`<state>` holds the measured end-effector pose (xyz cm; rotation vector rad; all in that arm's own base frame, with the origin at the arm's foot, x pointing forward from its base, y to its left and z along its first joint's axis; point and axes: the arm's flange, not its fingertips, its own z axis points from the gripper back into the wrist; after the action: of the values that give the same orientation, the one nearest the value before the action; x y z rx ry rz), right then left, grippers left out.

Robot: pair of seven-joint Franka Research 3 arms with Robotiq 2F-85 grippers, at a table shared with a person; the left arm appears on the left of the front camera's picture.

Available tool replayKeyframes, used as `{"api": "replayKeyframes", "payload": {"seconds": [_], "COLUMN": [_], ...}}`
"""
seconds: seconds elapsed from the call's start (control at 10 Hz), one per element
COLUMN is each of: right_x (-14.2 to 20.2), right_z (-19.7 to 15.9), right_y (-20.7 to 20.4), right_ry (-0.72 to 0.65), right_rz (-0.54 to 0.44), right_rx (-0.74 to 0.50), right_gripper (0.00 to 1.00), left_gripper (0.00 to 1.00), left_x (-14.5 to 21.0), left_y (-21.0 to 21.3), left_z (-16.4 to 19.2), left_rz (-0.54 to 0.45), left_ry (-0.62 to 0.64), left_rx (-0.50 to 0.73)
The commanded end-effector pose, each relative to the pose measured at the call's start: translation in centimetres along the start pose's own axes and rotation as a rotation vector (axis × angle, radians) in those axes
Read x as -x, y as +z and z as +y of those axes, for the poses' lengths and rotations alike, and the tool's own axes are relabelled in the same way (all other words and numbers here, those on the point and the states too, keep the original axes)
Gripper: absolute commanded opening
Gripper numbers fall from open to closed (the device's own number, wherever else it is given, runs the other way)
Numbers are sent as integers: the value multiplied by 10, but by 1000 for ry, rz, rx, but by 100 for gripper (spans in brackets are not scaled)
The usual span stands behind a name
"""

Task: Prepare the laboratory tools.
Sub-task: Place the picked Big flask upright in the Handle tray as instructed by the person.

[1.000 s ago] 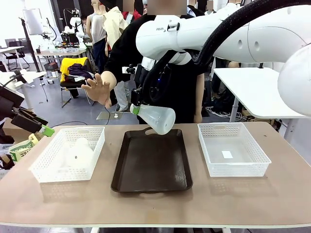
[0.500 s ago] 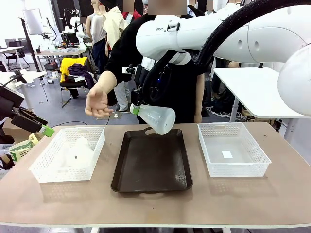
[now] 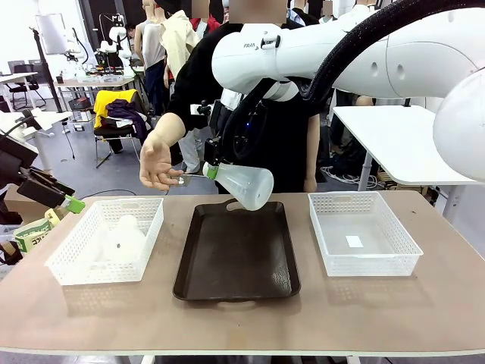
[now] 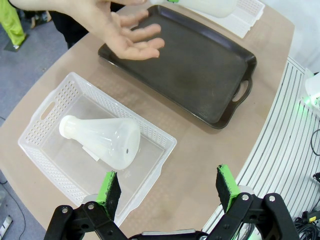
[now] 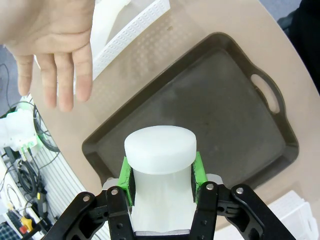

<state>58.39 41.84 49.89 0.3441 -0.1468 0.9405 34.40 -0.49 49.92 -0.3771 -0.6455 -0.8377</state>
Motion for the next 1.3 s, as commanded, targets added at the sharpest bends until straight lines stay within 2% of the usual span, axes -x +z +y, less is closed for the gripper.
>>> {"api": "replayKeyframes", "payload": {"seconds": [0.0,1.2], "right_x": [-1,-1], "right_z": [1,1], "right_y": [1,1], "right_ry": [2,2], "right_rz": [-2,-2], "right_rx": [0,0], "right_gripper": [0,0], "left_gripper": [100,100], "left_x": [2,2], "left_y": [1,1], "left_z": [1,1], "left_rz": [0,0], "left_ry": [-6,-6], "left_rx": [4,4]}}
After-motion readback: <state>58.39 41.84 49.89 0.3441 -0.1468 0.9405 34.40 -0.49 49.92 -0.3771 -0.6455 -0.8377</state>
